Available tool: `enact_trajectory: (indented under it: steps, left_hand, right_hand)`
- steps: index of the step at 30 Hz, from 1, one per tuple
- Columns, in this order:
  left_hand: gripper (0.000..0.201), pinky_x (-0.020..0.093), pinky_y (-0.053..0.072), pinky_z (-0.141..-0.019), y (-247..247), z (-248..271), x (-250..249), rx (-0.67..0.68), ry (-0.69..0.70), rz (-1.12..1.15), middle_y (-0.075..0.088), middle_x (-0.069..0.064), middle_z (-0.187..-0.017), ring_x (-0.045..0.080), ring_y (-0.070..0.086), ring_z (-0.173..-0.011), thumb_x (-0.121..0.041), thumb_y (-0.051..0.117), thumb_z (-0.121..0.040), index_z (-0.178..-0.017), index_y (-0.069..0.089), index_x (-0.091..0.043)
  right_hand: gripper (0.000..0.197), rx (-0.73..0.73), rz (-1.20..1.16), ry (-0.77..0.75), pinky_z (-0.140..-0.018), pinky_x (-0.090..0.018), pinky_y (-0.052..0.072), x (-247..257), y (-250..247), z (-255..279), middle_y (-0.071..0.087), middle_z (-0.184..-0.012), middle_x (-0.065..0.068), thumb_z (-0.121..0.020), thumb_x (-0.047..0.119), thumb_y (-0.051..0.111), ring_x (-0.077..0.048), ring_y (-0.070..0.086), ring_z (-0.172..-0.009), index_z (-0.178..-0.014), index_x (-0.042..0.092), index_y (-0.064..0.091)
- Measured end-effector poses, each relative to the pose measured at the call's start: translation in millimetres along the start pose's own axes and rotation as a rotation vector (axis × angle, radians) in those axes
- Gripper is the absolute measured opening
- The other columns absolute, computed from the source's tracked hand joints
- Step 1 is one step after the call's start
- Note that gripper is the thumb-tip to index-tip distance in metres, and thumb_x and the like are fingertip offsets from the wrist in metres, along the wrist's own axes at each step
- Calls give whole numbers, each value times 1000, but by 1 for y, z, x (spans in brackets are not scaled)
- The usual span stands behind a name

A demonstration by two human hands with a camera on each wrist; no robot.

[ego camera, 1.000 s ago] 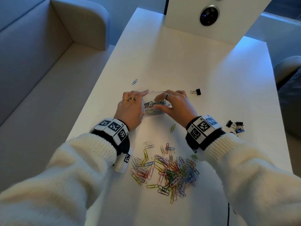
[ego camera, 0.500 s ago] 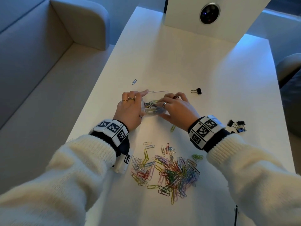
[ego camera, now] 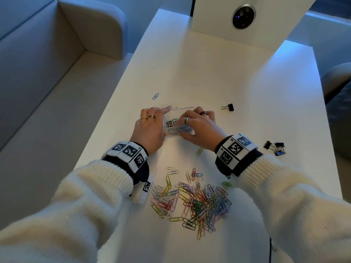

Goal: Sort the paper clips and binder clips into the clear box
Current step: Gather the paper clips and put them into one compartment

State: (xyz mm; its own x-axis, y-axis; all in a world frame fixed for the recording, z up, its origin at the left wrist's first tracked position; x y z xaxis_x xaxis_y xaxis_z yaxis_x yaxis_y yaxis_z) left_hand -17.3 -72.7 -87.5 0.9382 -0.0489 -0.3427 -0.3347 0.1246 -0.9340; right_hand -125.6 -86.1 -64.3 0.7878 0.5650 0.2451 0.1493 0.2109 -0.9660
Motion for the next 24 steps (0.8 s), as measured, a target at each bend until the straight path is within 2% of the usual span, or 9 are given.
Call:
enact_trajectory:
  steps: [2, 5, 8, 10, 13, 15, 20, 24]
  left_hand:
    - [78, 38, 36, -98, 0, 0, 0, 8, -5, 3, 28, 6, -142, 26, 22, -131, -16, 57, -85, -146, 10, -22]
    - [76, 37, 36, -97, 0, 1, -1, 13, -12, -10, 26, 6, -142, 26, 21, -131, -16, 55, -86, -146, 9, -21]
    - [74, 38, 37, -95, -1, 1, -1, 6, -12, -9, 27, 6, -141, 26, 22, -130, -15, 54, -86, -146, 11, -21]
    - [76, 38, 38, -95, 0, 1, -1, 6, -14, -12, 28, 6, -141, 26, 23, -129, -16, 56, -85, -146, 11, -21]
    - [78, 38, 39, -95, -1, 0, -1, 7, -10, -22, 29, 6, -140, 26, 24, -129, -19, 58, -85, -146, 10, -22]
    - [78, 38, 39, -95, -1, 0, -2, 5, -7, -19, 29, 6, -140, 25, 24, -128, -19, 58, -85, -146, 10, -22]
    - [77, 39, 38, -95, -2, 1, -1, 2, -10, -10, 29, 6, -140, 26, 24, -129, -18, 57, -85, -146, 11, -22]
    - [78, 39, 38, -95, -1, 1, -1, 4, -10, -1, 29, 6, -140, 26, 23, -129, -17, 59, -84, -146, 12, -22]
  right_hand:
    - [29, 0, -124, 17, -92, -37, 20, 3, 0, -4, 49, -116, 10, -87, 35, 53, -13, 35, -111, -115, 33, 58]
    - [27, 79, -114, 55, -86, -35, 19, 6, 12, -11, 49, -117, 9, -88, 37, 51, -16, 33, -112, -109, 23, 63]
    - [28, 83, 28, 65, -92, -40, 21, -1, 9, -10, 50, -117, 6, -92, 33, 44, -19, 33, -114, -111, 22, 62]
    - [26, 35, 70, 33, -94, -41, 21, -2, 1, -8, 52, -116, 5, -92, 30, 46, -20, 35, -115, -111, 24, 62]
    - [25, -91, -60, 27, -98, -36, 21, -5, -19, -2, 56, -114, 2, -86, 24, 56, -20, 42, -113, -111, 23, 62]
    - [27, -122, -38, 19, -100, -33, 20, -8, -25, 1, 59, -113, 2, -85, 23, 58, -20, 46, -111, -112, 21, 58]
    - [30, -57, 219, -69, -94, -36, 12, 0, -14, 3, 66, -108, 3, -88, 24, 54, -17, 43, -118, -117, 26, 57]
    - [30, -44, 66, 33, -96, -38, 14, -8, -16, -3, 63, -110, 8, -88, 24, 53, -12, 39, -118, -118, 30, 55]
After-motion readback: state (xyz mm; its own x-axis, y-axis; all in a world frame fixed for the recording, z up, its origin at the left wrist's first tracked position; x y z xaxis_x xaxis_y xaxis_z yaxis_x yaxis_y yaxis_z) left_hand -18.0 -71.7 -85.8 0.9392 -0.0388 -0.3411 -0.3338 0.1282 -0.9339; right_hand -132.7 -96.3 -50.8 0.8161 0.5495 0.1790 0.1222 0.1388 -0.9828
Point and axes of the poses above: each hand's wrist, its own z-axis away from the middle knuckle, its own y-axis out of the palm, x = y × z, the point moved 9 cm from there along -z, towards the middle knuckle
